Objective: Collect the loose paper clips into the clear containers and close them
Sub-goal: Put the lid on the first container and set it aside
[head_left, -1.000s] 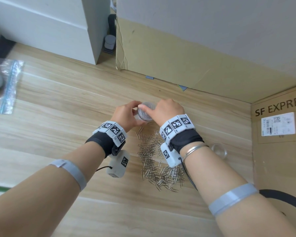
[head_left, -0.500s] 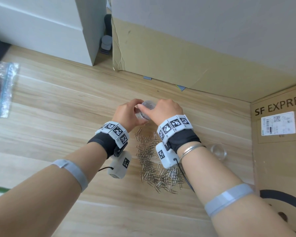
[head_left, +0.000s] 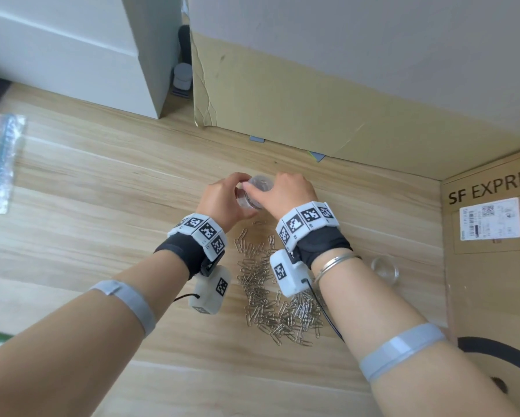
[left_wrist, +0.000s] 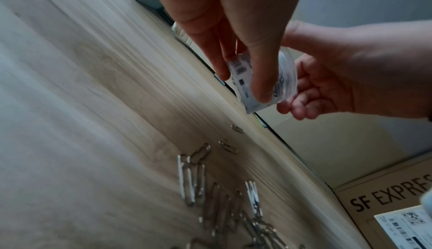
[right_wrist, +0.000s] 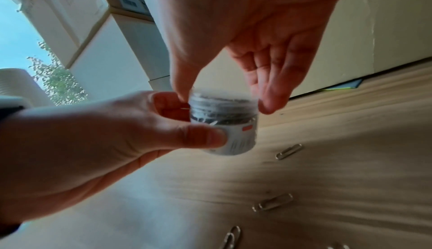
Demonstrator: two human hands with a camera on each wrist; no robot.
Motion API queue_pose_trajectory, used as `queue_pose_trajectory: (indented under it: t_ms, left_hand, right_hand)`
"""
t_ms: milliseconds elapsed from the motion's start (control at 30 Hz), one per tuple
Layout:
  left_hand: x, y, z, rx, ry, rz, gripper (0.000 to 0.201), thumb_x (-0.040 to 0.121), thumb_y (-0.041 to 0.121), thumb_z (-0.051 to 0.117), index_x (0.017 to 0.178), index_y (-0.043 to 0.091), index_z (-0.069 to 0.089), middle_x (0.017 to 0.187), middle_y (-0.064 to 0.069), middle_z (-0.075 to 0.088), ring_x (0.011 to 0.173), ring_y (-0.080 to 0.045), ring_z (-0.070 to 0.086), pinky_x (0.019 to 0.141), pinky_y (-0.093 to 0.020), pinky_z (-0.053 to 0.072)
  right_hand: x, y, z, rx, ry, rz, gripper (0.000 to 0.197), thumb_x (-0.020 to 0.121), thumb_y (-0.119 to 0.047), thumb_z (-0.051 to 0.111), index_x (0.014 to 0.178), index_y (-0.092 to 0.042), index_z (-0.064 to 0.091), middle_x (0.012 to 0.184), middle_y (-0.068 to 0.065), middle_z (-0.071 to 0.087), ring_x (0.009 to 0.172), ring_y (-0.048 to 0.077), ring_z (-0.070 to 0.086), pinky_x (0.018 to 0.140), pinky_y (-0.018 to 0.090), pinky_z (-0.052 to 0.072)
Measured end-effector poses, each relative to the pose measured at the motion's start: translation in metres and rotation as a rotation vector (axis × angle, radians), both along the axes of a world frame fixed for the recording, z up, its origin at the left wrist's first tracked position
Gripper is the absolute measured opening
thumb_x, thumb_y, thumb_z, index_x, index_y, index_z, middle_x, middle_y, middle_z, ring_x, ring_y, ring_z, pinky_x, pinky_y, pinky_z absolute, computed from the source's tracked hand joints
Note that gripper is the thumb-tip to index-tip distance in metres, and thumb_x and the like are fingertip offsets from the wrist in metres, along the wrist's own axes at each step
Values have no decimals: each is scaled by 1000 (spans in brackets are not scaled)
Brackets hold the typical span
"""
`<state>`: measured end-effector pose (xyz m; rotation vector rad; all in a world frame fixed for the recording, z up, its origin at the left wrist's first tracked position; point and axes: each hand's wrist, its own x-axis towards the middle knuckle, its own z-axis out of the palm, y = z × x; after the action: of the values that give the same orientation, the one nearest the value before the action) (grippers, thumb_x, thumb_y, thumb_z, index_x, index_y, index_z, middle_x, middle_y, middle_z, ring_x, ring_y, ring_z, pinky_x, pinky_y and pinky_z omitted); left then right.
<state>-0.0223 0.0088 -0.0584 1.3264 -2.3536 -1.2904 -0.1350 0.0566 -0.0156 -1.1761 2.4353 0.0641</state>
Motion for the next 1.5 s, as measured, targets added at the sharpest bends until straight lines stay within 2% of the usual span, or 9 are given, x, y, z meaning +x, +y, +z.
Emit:
queue_pose_trajectory:
  t_ms: [167, 367, 500, 700, 767, 933, 1100, 1333, 1500]
  left_hand:
    - [-5, 0, 1, -11, 5, 11, 59, 67, 22, 80, 118, 9, 53, 105, -11, 68, 97, -22, 63, 82, -23, 45]
    - [-4, -8, -3, 8, 26, 18, 55, 68, 20, 77, 117, 12, 56, 101, -10, 69, 93, -21, 63, 80, -22, 45]
    - [-5, -6, -5, 12, 13, 4, 57, 66, 22, 79, 118, 14, 56, 101, -10, 69, 92, -21, 64, 82, -25, 47]
    - [-11, -4, -3, -4, 42, -16, 59, 63, 22, 82, 115, 10, 56, 101, -10, 69, 93, -19, 64, 80, -21, 47]
    - [-10, -4, -2, -16, 27, -41, 59, 64, 21, 82, 115, 8, 55, 102, -12, 69, 93, -21, 64, 82, -25, 49]
    - [-8, -9, -5, 6, 56, 5, 54, 67, 24, 78, 116, 13, 57, 100, -8, 70, 82, -12, 58, 78, -21, 46]
    - [-10, -6, -4, 2, 45, 31, 57, 64, 23, 81, 115, 14, 56, 100, -7, 69, 85, -14, 60, 79, -21, 47]
    - [-14, -7, -4, 13, 78, 48, 60, 63, 23, 83, 114, 11, 56, 104, -8, 69, 92, -17, 63, 82, -23, 49]
    - [-12, -14, -6, 73, 127, 53, 57, 65, 23, 81, 114, 13, 56, 109, -5, 68, 89, -13, 61, 79, -23, 50]
  right_hand:
    - [-5, -2, -2, 31, 45, -78, 79, 76, -82, 28, 59, -8, 51, 62, 6, 53, 66, 26, 53, 55, 28, 35]
    - [-14, 4, -3, -47, -251, 124, 69, 79, -57, 58, 138, -29, 35, 139, 4, 46, 124, 24, 49, 98, 36, 41]
    - [-17, 0, -2, -21, -165, 130, 68, 73, -55, 66, 128, -19, 48, 118, 6, 62, 103, 23, 60, 81, 30, 48]
    - [-10, -7, 2, 69, 96, -9, 74, 74, -81, 34, 58, -10, 43, 58, 2, 44, 67, 25, 52, 55, 29, 36]
    - [-14, -4, 0, 59, 110, -1, 77, 75, -83, 29, 59, -10, 47, 60, 4, 49, 71, 26, 56, 57, 29, 37]
    - [-20, 3, -4, -17, -156, 93, 68, 74, -64, 58, 128, -23, 46, 114, 5, 64, 100, 24, 62, 77, 30, 47]
    - [-15, -4, -1, 4, 0, 58, 59, 75, -68, 53, 71, -9, 52, 62, 2, 46, 69, 24, 51, 50, 25, 35]
    - [-19, -10, 3, 62, 5, 28, 76, 69, -84, 40, 67, -8, 49, 76, 8, 54, 72, 25, 53, 50, 26, 35]
    - [-25, -4, 5, -29, -224, 141, 73, 76, -55, 64, 137, -27, 37, 135, 5, 53, 122, 25, 51, 98, 35, 43]
